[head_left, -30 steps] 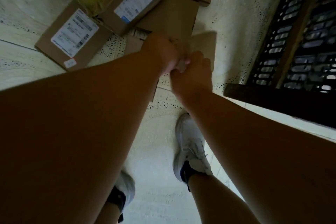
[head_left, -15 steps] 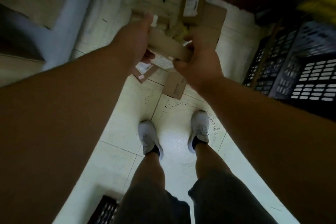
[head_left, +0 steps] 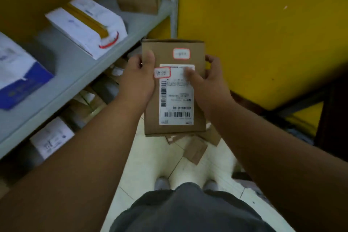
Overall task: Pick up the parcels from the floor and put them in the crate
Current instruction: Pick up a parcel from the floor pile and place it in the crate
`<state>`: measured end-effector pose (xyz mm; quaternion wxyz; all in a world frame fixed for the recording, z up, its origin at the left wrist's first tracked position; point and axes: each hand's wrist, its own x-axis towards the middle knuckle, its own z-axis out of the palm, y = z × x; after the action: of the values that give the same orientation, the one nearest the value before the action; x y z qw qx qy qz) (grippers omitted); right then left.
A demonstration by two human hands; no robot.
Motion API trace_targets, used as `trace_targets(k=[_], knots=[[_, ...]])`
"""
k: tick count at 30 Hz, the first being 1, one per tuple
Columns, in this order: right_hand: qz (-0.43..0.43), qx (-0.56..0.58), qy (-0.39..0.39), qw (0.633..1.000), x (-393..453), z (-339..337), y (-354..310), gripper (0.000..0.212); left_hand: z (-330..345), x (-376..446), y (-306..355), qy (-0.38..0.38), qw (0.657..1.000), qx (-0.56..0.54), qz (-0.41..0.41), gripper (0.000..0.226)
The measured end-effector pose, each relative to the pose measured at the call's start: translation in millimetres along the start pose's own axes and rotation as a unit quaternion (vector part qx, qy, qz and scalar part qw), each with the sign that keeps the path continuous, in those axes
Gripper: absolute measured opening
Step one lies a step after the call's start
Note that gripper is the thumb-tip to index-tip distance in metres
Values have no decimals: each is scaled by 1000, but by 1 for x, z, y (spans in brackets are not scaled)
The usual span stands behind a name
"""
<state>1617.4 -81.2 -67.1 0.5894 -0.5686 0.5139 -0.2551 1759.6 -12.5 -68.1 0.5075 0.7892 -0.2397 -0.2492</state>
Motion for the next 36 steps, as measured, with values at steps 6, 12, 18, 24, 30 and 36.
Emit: trace_targets(k=[6, 12, 18, 24, 30, 36], knots=[[-66, 25, 25, 997, -31, 12, -25, 60, -37, -29, 27, -46, 995, -70, -50, 40], [-171, 26, -6, 985, -40, 5, -52, 56, -43, -82, 23, -2, 994, -110, -20, 35], [-245, -1, -121, 962, -79, 1, -38, 46, -37, -165, 13, 178, 975, -112, -71, 44], [-260, -46, -263, 928, -147, -17, 7, 47, -27, -281, -16, 275, 940, -156, -130, 33], [-285, -65, -370, 882, -248, -10, 37, 48, -51, -396, -46, 385, 892, -188, -147, 22], [-298, -56, -436, 847, -376, 5, 79, 47, -93, -525, -84, 450, 861, -180, -156, 26]])
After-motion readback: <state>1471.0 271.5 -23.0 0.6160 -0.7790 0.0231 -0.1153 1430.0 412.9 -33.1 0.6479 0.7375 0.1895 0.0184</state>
